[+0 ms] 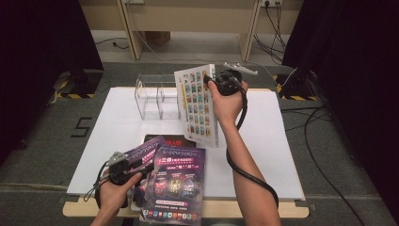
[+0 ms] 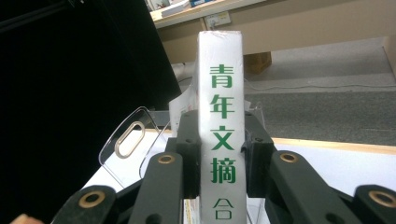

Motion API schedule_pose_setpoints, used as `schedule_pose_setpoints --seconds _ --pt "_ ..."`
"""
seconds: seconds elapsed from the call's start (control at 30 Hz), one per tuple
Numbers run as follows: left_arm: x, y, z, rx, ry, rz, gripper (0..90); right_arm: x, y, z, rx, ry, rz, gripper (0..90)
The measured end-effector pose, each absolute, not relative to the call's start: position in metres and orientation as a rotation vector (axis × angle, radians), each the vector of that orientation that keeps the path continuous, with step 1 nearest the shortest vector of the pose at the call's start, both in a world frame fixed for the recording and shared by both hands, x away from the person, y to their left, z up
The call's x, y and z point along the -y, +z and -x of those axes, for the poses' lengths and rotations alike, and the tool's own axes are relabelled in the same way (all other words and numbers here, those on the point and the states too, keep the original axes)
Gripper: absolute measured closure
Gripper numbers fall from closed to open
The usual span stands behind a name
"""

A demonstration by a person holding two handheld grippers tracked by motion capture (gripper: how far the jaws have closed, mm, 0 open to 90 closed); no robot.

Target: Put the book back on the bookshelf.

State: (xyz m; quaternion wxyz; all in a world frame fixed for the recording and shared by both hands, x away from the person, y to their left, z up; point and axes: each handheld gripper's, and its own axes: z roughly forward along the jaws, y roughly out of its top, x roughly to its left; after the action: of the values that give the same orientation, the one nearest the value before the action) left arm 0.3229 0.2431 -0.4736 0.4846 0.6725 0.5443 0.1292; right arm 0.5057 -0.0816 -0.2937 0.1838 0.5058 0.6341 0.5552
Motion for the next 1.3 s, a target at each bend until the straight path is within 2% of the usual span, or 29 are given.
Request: schedule_pose_setpoints --seconds 1.0,1.3 --pt "-0.241 -0.478 -0.322 -1.313 0.296 -1.659 38.0 0.044 -0.281 -0.554 -1.658 1.549 -1.418 73.9" --pt "-0.242 -0.481 -0.322 -1.313 0.281 -1.658 38.1 0.031 -0.306 -0.571 -1.633 1.559 -1.365 73.5"
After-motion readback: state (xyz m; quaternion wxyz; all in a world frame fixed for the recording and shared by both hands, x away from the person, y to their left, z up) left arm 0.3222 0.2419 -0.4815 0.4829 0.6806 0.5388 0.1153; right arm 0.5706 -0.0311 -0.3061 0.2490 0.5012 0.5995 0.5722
